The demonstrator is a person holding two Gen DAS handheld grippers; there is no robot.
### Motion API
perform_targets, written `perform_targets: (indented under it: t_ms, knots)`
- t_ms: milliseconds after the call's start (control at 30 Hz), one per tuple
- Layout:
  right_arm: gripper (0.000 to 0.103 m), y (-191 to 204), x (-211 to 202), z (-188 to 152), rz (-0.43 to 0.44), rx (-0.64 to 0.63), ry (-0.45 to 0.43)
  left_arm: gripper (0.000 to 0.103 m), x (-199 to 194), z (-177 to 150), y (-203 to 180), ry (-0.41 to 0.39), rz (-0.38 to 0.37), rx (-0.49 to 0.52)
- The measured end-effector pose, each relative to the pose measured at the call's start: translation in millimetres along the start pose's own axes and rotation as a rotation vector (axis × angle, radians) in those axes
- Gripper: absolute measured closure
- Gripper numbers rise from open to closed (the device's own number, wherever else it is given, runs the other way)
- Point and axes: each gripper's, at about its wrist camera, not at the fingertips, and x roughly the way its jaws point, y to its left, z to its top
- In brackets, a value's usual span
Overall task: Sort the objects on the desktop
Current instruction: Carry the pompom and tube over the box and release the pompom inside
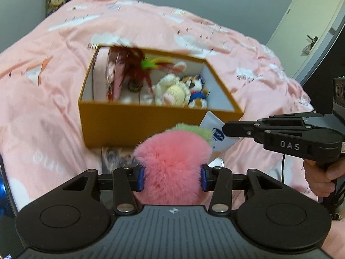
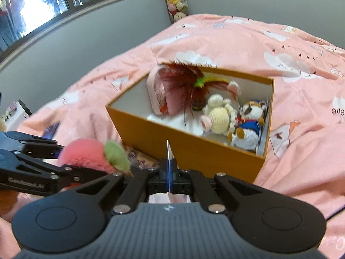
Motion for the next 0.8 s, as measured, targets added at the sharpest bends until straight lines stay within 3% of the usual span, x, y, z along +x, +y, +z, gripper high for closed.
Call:
perform_targets:
  t_ms: [267,500,667,800]
  knots:
    - [0.103,6.2,-32.4,31.0,0.027,-0.049,-0.106,0.051,-20.7,37.5,-2.8,-0.097,0.022,0.055]
    - [0.103,-7.2,-59.4,62.2,-0.009,-0.067,-0.232,0.051,-24.4,83.3,4.7,-0.159,0.06,0.105]
    - [0.103,-23.1,-57.3,78.3,-0.063,-0.048,-0.272,0.051,7.7,111.5,13.7,-0.115,0.049,0.104]
    - [0.103,-37.9,-40.4,79.8,-0.098,-0.019,-0.247,0.051,59.1,120.3,22.7,-0.019,0.086,0.112]
